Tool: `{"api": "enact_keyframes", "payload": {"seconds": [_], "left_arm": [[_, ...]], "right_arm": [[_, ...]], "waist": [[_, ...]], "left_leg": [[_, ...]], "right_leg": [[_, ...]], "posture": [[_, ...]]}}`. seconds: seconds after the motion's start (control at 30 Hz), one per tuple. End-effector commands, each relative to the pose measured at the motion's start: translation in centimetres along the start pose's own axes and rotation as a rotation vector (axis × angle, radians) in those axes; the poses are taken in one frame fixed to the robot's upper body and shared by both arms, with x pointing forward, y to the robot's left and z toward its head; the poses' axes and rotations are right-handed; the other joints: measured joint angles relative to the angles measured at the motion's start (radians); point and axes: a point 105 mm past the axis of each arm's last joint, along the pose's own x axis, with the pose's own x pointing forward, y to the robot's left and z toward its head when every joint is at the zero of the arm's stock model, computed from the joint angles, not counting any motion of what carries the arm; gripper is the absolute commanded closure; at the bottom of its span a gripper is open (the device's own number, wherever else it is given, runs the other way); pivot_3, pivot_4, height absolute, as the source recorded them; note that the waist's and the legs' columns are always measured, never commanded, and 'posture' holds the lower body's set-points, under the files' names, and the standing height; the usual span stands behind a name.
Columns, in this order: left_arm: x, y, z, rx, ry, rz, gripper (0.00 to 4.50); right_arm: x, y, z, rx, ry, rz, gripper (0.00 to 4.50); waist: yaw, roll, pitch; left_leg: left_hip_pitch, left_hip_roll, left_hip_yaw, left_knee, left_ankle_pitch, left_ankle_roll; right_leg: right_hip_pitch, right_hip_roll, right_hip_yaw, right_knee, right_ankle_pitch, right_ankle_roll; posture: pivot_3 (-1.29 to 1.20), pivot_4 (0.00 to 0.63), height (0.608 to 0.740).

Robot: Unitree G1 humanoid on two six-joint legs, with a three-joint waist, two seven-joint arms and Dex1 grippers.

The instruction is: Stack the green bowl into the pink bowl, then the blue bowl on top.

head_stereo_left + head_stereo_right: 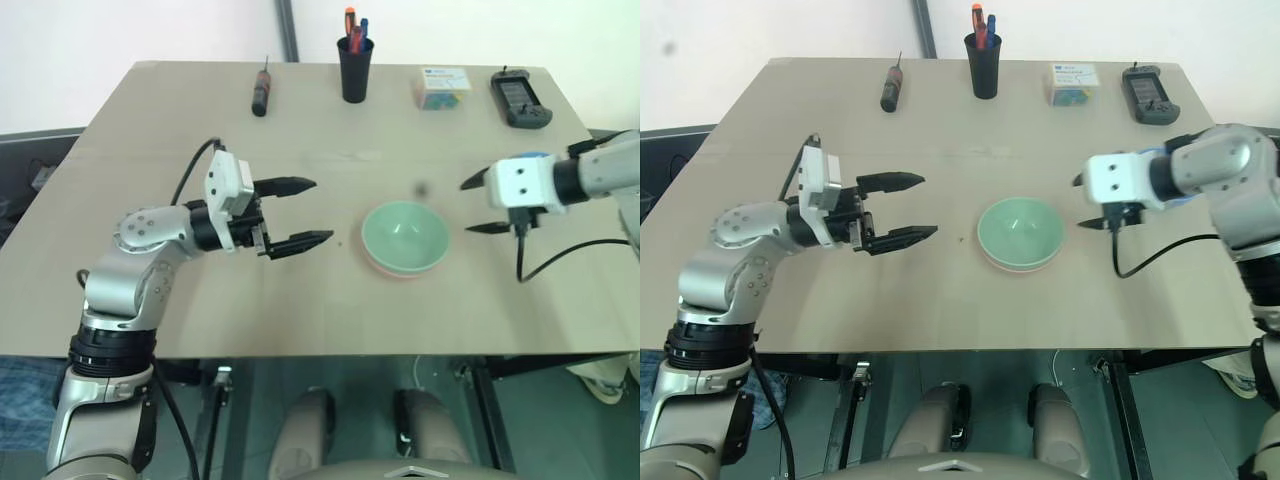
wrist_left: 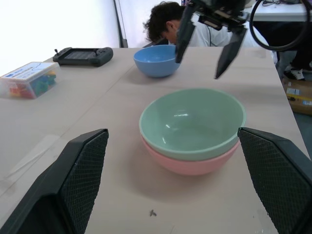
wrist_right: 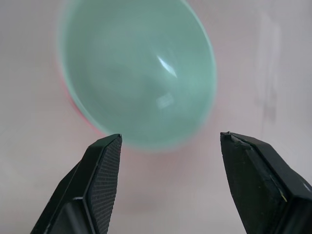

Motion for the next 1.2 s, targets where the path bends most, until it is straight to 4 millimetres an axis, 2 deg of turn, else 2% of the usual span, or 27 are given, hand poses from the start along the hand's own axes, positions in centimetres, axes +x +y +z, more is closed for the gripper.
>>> {"api": "enact_keyframes", "payload": {"seconds": [0.03,0.2,0.27,0.37,0.57,0.87,1.07,1.13,1.17,1.2], "left_arm": [[1.3,-0.2,1.7,0.059,-0.073,-0.006,0.00],[2.4,-0.2,2.2,0.064,-0.122,-0.005,0.00],[2.8,0.0,2.4,0.069,-0.140,-0.002,0.00],[3.3,0.1,2.6,0.079,-0.151,-0.007,0.00],[3.5,0.9,3.0,0.103,-0.178,0.037,0.00],[3.4,1.8,2.8,0.125,-0.188,0.112,0.00],[3.5,2.1,2.7,0.134,-0.188,0.129,0.00],[3.6,2.1,2.7,0.134,-0.193,0.132,0.00],[3.7,2.2,2.7,0.135,-0.194,0.134,0.00],[3.8,2.2,2.7,0.136,-0.197,0.135,0.00]], "right_arm": [[-3.6,-2.3,-6.1,0.189,0.130,-0.220,1.11],[-4.5,-1.2,-11.1,0.401,0.203,-0.275,1.11],[-4.7,-0.4,-13.0,0.413,0.281,-0.272,1.11],[-4.8,-0.1,-14.4,0.441,0.332,-0.284,1.11],[-4.3,-0.6,-15.4,0.424,0.382,-0.282,1.11],[-2.4,-1.3,-14.9,0.383,0.378,-0.242,1.11],[-1.5,-1.2,-15.5,0.392,0.410,-0.246,1.11],[-1.4,-1.3,-15.6,0.403,0.409,-0.259,1.64],[-1.4,-1.3,-15.7,0.400,0.417,-0.260,1.77],[-1.4,-1.3,-15.7,0.391,0.425,-0.259,2.12]], "waist": [[-0.001,0.000,0.000],[-0.005,0.000,0.000],[-0.005,0.000,0.000],[-0.006,0.000,0.000],[-0.010,0.001,0.000],[-0.008,0.001,0.000],[-0.007,0.001,0.000],[-0.007,0.001,0.000],[-0.008,0.001,0.000],[-0.008,0.001,0.000]], "left_leg": [[0.000,0.000,0.000,0.000,0.000,0.000],[0.000,0.000,0.001,-0.001,0.000,0.000],[0.001,0.000,0.001,-0.001,0.000,0.000],[0.001,0.000,0.002,-0.001,0.000,0.000],[0.001,0.000,0.002,-0.001,0.000,0.000],[0.000,0.000,0.002,-0.001,0.002,-0.004],[0.001,0.000,0.002,-0.001,0.002,-0.004],[0.000,0.000,0.002,-0.001,0.002,-0.004],[0.001,0.000,0.002,-0.001,0.002,-0.004],[0.001,0.000,0.002,-0.001,0.002,-0.004]], "right_leg": [[0.000,0.000,0.000,0.000,0.000,0.000],[0.000,0.000,0.001,0.000,0.000,0.000],[0.000,0.000,0.001,0.000,0.000,0.000],[0.000,0.000,0.001,0.000,0.000,0.000],[0.000,0.000,0.002,0.000,0.000,0.000],[0.000,0.000,0.002,-0.001,0.000,0.000],[0.000,0.000,0.002,-0.001,0.000,0.000],[0.000,0.000,0.002,-0.001,0.000,0.000],[0.000,0.000,0.002,-0.001,0.000,0.000],[0.000,0.000,0.002,-0.001,0.000,0.000]], "posture": [[0.00,0.150,0.740],[0.00,0.150,0.740],[0.00,0.150,0.740],[0.00,0.150,0.740],[0.00,0.150,0.740],[0.00,0.150,0.740],[0.00,0.150,0.740],[0.00,0.150,0.740],[0.00,0.150,0.740],[0.00,0.150,0.740]]}}
